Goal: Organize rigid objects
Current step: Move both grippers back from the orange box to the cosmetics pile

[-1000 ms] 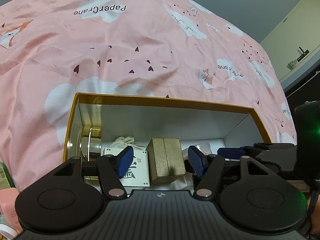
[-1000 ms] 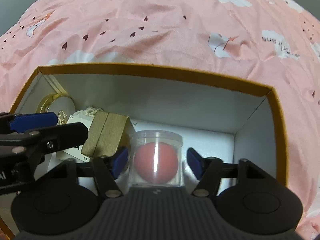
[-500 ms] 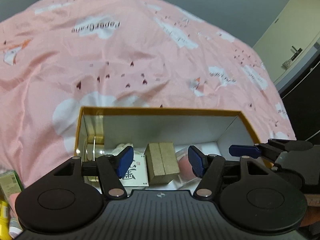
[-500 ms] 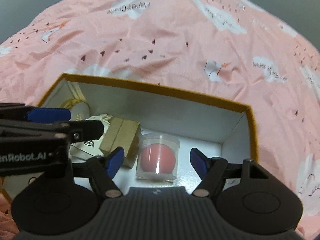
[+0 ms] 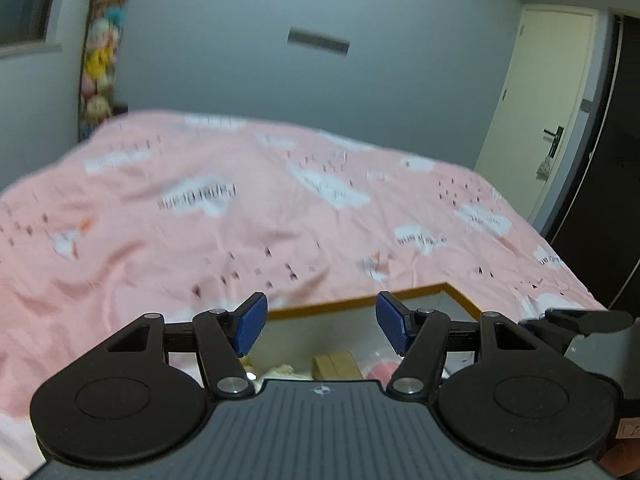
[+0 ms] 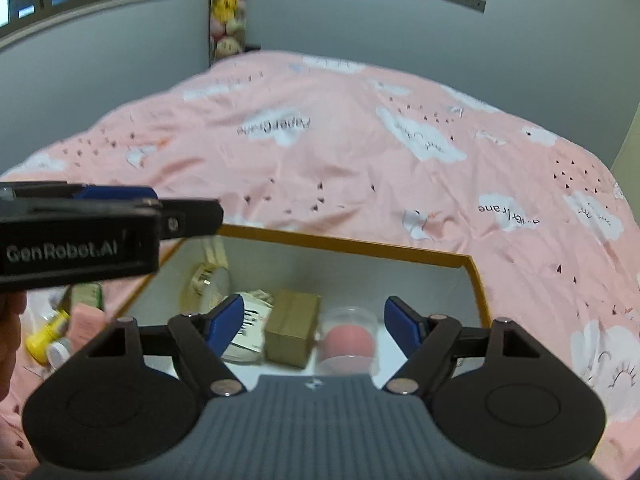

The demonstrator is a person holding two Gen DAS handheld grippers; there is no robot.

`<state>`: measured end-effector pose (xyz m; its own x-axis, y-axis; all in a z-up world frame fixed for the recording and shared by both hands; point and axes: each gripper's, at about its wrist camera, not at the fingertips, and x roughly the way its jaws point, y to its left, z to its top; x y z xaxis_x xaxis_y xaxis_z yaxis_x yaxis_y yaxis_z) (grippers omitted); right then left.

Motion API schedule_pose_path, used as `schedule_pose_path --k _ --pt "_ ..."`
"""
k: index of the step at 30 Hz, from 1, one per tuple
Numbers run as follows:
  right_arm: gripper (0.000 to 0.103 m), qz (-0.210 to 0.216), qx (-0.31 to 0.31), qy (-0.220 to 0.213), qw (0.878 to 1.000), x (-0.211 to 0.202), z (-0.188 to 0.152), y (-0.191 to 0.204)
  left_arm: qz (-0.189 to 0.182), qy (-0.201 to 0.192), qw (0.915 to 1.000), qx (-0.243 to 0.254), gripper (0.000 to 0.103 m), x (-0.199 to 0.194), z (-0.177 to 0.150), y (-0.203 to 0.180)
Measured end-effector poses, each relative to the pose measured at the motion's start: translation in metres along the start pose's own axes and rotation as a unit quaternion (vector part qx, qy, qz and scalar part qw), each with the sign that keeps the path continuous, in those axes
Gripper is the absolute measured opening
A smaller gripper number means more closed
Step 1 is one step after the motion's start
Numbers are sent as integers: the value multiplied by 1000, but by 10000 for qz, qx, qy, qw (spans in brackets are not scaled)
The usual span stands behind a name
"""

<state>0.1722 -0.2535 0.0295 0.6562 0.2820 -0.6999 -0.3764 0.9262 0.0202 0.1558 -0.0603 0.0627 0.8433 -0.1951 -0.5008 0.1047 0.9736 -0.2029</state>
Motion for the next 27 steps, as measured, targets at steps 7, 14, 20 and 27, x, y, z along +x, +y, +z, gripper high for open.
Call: schedule_pose_path --k 7,14,20,27 --pt "77 355 372 -460 9976 -22 -21 31 75 -73 9999 59 73 -34 -6 34" --pt "76 1067 570 -858 9890 -35 -30 70 679 176 9974 184 75 -61 -19 85" --pt "66 1550 33 -797 9847 -27 -37 117 1021 761 9910 -416 75 -74 -42 130" --pt "43 1976 -877 -300 9759 -5 -50 174 994 1219 9851 -698 66 -82 -80 154"
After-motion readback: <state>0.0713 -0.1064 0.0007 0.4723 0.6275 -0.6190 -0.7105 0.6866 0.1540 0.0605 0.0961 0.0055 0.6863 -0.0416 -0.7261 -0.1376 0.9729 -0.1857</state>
